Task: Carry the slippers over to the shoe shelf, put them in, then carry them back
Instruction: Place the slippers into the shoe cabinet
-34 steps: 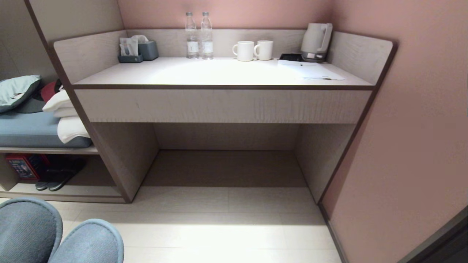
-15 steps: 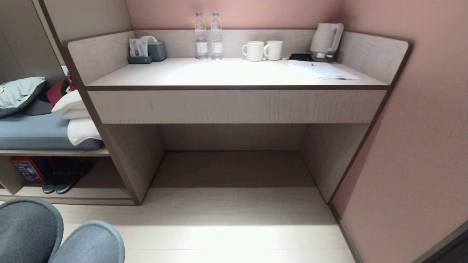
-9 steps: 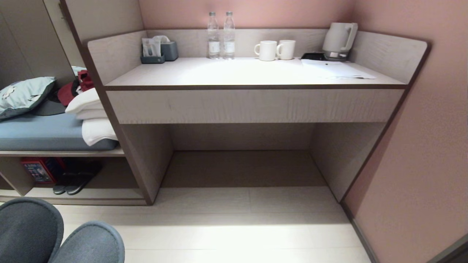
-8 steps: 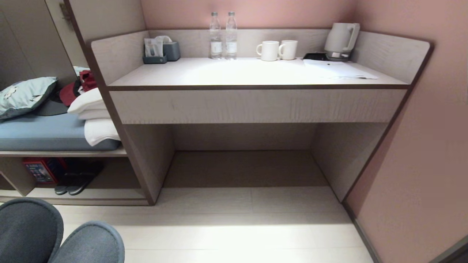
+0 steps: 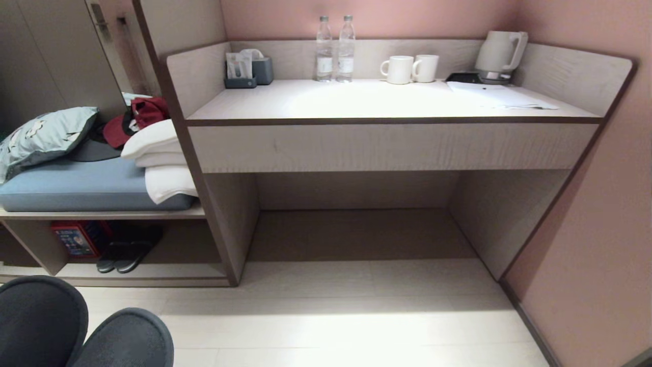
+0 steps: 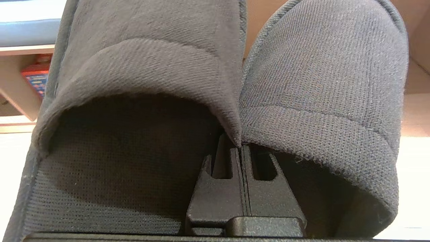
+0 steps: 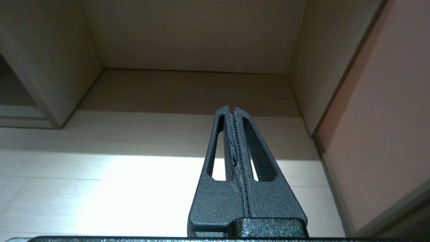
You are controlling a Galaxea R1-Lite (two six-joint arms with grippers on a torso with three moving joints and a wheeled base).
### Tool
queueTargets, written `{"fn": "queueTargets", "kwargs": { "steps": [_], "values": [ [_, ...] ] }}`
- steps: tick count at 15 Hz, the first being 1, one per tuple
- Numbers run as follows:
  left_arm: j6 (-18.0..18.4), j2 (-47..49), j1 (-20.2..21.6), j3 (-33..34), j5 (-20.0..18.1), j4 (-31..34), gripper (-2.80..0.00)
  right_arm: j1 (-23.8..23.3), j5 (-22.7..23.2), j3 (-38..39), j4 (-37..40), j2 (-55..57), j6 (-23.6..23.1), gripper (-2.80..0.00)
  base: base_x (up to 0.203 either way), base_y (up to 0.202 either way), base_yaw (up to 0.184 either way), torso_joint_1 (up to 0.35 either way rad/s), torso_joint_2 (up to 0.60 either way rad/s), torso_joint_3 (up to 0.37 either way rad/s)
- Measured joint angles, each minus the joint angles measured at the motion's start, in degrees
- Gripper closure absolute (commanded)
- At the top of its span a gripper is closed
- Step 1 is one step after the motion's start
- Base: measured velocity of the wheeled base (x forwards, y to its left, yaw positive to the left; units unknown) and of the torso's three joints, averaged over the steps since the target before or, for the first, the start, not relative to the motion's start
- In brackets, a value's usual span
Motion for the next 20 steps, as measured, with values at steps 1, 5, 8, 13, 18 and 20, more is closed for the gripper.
{"fn": "queueTargets", "kwargs": {
  "steps": [1,5,8,13,18,20],
  "values": [
    [0.0,0.0,0.0,0.0,0.0,0.0,0.0,0.0,0.0,0.0,0.0,0.0,0.0,0.0,0.0,0.198,-0.002,0.001,0.0,-0.001],
    [0.1,0.0,0.0,0.0,0.0,0.0,0.0,0.0,0.0,0.0,0.0,0.0,0.0,0.0,0.0,0.197,-0.001,0.003,0.0,0.002],
    [0.2,0.0,0.0,0.0,0.0,0.0,0.0,0.0,0.0,0.0,0.0,0.0,0.0,0.0,0.0,0.196,0.001,0.001,0.0,0.003],
    [0.3,0.0,0.0,0.0,0.0,-0.1,0.0,0.0,0.0,0.0,0.0,0.0,0.0,0.0,0.0,0.196,-0.002,0.004,0.0,0.001],
    [0.3,0.0,0.0,0.0,0.0,-0.1,0.0,0.0,0.0,0.0,0.0,0.0,0.0,0.0,0.0,0.194,-0.002,0.003,0.0,0.001],
    [0.4,0.0,0.0,0.0,0.0,-0.1,0.0,0.0,0.0,0.0,0.0,0.0,0.0,0.0,0.0,0.198,-0.002,0.004,0.0,0.002]
  ]
}}
